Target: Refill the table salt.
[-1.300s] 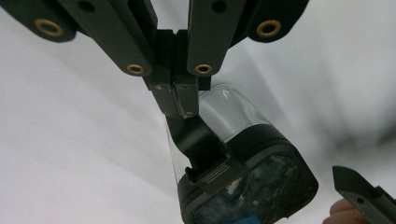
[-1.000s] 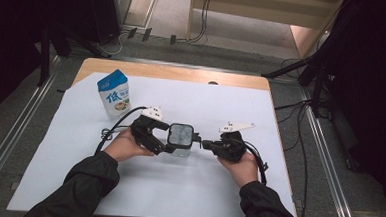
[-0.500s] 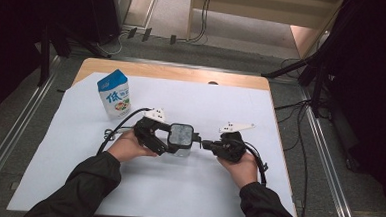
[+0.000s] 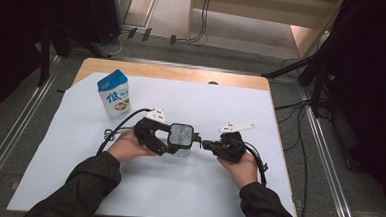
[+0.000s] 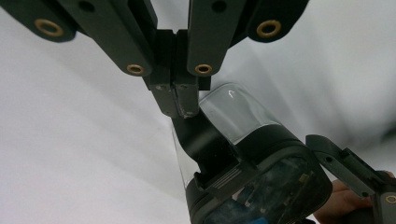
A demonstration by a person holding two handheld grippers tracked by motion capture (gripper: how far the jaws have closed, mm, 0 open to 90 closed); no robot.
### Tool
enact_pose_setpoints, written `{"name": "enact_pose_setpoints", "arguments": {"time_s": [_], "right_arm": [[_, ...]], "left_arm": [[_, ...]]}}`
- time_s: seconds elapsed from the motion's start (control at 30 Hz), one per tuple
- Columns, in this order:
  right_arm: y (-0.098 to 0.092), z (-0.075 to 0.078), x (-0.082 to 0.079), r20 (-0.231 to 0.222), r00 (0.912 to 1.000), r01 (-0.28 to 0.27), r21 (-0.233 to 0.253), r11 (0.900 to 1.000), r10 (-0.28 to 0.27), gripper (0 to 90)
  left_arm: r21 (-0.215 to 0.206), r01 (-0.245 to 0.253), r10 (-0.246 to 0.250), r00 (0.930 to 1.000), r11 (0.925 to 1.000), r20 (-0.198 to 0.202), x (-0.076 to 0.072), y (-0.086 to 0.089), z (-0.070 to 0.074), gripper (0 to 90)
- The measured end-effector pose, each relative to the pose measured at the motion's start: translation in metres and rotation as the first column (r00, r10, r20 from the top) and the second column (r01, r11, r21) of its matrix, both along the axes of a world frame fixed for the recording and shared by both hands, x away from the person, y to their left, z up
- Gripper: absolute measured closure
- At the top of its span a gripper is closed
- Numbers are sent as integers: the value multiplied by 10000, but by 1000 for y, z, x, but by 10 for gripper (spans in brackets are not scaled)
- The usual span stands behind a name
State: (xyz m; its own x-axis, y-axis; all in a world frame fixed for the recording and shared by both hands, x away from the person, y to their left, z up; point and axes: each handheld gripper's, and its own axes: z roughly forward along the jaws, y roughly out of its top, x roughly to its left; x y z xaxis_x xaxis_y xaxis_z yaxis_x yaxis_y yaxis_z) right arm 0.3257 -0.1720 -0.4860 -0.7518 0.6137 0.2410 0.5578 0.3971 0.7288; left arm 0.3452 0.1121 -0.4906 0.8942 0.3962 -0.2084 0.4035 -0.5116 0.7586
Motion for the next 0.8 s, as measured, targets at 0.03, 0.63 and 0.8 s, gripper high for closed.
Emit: {"name": "enact_pose_setpoints", "arguments": {"time_s": [0.03, 0.63, 0.8], "right_arm": [[0, 0, 0, -2, 10000, 6, -2, 10000, -6, 900], [1, 1, -1, -6, 10000, 35, -51, 10000, -35, 900], [1, 1, 0, -36, 10000, 35, -31, 10000, -35, 900]], "left_arm": [[-40, 27, -27, 10000, 10000, -9, 0, 1, 1, 129], [-144, -81, 83, 9999, 9999, 95, -3, 4, 9, 150], [-378, -135, 142, 9997, 9992, 183, -4, 7, 15, 157]]}}
